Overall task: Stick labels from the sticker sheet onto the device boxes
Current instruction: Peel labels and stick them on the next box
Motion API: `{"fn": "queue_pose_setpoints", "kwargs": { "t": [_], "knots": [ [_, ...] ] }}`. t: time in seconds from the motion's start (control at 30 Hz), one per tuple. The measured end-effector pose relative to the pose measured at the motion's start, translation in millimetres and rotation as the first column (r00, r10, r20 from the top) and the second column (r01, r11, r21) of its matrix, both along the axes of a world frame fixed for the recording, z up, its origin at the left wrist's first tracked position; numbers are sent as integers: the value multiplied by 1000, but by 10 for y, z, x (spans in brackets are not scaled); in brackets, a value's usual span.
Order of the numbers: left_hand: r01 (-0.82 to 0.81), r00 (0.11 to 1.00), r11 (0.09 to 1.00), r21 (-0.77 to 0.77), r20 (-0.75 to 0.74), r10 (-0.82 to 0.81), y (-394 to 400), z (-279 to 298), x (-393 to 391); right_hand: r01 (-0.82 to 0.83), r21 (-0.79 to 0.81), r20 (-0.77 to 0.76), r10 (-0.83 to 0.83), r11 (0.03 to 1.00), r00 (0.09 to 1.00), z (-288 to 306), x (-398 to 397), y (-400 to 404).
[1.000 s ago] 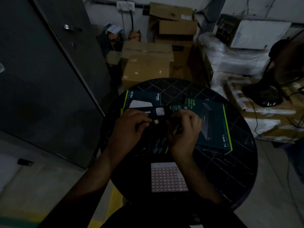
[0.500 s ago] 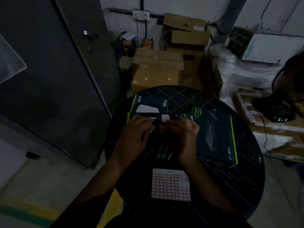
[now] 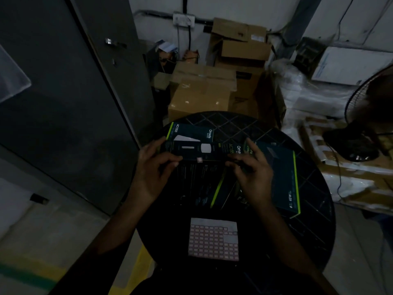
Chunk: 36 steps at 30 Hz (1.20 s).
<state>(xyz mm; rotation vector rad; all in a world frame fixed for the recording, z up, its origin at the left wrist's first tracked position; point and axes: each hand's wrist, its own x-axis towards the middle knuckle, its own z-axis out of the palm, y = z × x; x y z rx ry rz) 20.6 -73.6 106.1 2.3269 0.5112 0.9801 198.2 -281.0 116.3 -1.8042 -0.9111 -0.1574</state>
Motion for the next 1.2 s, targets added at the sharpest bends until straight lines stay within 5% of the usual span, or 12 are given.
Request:
{"fn": "queue_pose_setpoints", "kwargs": {
  "t": [0.27, 0.5, 0.67, 0.77, 0.83, 0.9, 1.03, 1.13, 1.2],
  "knots": [
    [115, 986, 884, -453, 164, -44, 105, 11, -67, -26, 75, -166, 38, 997, 985, 13, 139, -34],
    [168, 972, 801, -575, 232, -38, 136, 12, -94, -133, 12, -76, 134, 991, 988, -61, 243, -187],
    [258, 959, 755, -603, 252, -127, 218, -72, -172, -142, 231, -340, 216, 963, 915, -191, 285, -243],
    [285, 953, 744, -604, 264, -150, 235, -100, -197, -248, 156, -505, 293, 956, 812, -301, 302, -350],
    [253, 961, 793, -554, 238, -140, 184, -81, -207, -340, -82, -539, 245, 937, 805, -411, 260, -356],
    [105, 991, 936, -336, 114, -70, 133, -53, -218, -369, -233, -490, 220, 900, 843, -513, 211, -256],
    [-107, 971, 979, 174, -195, 141, -2, 228, -191, -366, -122, -394, 293, 923, 871, -472, 76, 26],
    [44, 956, 921, 387, -283, 73, -143, 507, -87, -322, -78, -164, 306, 944, 938, -355, -121, 273],
    [208, 939, 931, 301, -326, -105, -144, 655, -15, -332, -73, -9, 332, 941, 943, -239, -215, 382]
  ]
}}
